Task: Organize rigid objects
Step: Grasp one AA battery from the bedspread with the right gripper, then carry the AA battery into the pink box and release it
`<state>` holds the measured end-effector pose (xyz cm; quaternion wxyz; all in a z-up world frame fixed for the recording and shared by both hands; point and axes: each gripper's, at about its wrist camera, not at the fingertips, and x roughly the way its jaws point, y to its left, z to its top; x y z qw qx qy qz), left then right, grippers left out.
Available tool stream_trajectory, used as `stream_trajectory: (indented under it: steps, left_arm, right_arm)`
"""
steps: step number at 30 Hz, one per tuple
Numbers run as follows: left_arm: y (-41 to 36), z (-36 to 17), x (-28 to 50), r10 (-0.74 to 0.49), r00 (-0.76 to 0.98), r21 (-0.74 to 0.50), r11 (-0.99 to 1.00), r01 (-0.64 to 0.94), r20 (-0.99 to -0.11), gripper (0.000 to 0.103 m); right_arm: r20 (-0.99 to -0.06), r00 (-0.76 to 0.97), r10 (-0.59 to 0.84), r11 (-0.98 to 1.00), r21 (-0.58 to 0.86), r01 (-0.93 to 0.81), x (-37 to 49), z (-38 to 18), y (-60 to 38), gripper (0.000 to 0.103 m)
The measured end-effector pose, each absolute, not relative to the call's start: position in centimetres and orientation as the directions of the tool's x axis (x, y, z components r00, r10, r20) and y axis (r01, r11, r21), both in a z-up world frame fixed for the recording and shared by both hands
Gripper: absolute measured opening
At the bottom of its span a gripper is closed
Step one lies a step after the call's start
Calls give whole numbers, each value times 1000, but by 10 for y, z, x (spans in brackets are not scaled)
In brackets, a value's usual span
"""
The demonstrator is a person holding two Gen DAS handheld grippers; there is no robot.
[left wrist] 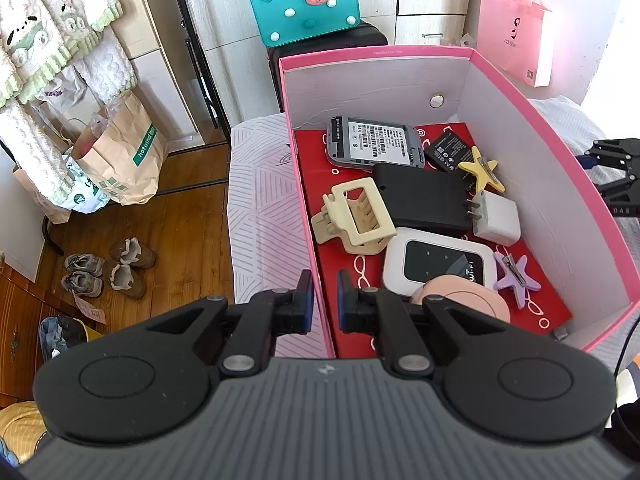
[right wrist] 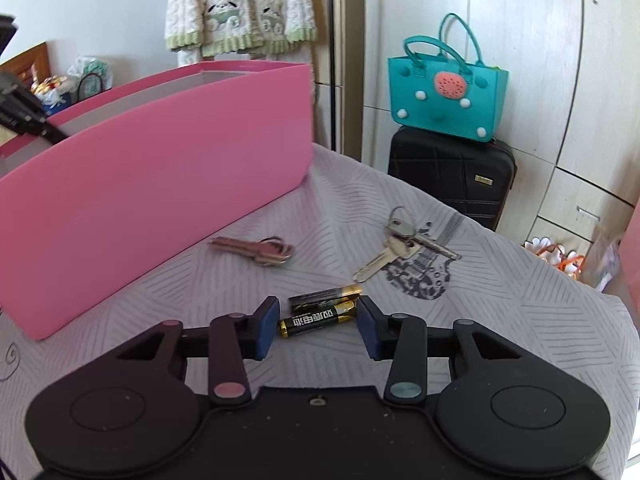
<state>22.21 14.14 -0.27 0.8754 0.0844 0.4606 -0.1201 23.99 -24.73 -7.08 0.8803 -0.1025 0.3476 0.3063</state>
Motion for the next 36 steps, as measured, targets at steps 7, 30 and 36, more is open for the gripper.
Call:
stream_trajectory:
  steps: [7,30,36]
  left_arm:
    - [141,-3,222,-134,547,34,958,285,-826,9]
    - [144,-1,212,-143,583,48,953,300,-800,9]
    - [143,-2,211,-126,605,78,951,299,-786,6]
  right_arm:
    - [-690,584,428,830,45,-556,233,-67,-246,47]
    - [-516,639,571,786,118,-607,182,34,-204,47]
    - [-512,590,624,734,125,-668,186,39,-173,47]
